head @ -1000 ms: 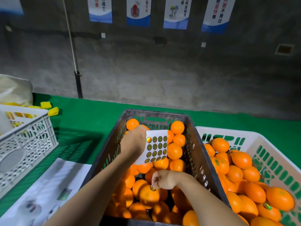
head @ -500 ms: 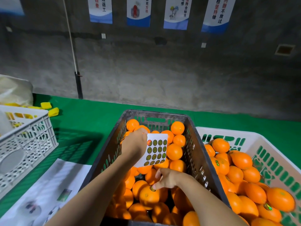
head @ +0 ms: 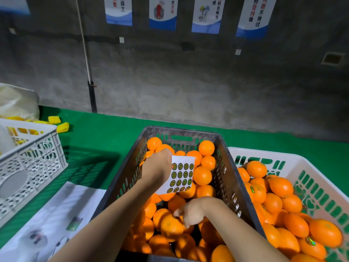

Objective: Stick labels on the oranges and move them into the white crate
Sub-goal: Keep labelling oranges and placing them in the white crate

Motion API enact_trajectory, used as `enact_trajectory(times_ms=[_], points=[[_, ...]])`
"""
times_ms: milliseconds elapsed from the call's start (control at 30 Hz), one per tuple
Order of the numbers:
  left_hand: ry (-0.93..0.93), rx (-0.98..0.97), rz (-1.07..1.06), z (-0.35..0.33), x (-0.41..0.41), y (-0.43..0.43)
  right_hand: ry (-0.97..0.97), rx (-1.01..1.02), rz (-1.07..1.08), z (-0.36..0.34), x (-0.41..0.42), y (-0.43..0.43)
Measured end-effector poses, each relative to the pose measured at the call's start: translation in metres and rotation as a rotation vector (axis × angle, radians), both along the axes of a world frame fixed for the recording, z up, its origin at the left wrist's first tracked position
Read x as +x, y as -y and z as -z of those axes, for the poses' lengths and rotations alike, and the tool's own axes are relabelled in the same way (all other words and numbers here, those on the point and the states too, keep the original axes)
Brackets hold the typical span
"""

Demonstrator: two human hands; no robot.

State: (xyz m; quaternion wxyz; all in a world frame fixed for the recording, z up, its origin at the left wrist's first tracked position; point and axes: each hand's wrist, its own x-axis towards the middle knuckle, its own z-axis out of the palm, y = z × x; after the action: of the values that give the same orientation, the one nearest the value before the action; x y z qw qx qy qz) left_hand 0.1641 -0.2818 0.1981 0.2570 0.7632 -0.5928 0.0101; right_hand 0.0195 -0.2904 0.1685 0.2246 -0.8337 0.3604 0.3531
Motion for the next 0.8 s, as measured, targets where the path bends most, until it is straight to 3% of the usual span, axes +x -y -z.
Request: enact_trajectory(times_ms=[167, 300, 367, 533, 633, 800], points=[[0.006, 0.005, 0.005, 0.001, 0.000, 0.000, 0.195, -0.096, 0.098, -0.014, 0.011, -0.015], [-0.066, -0.018, 0.008, 0.002, 0.000, -0.002, 0.006, -0.097, -0.076, 0.024, 0.006, -0.010], [-0.059, -0.018, 0.011, 0.001, 0.001, -0.002, -0.083, -0.103, -0.060, 0.030, 0.006, -0.006], [-0.033, -0.005, -0.007, 0.000, 0.001, -0.003, -0.068, -0.080, -0.044, 0.033, 0.008, 0.001], [-0.039, -0.055, -0.033, 0.000, 0.002, -0.003, 0.118, -0.060, 0.153, 0.034, 0.004, 0.009], [-0.112, -0.173, -0.106, -0.003, 0.003, -0.002, 0.618, -0.149, 0.592, 0.024, -0.002, 0.024]])
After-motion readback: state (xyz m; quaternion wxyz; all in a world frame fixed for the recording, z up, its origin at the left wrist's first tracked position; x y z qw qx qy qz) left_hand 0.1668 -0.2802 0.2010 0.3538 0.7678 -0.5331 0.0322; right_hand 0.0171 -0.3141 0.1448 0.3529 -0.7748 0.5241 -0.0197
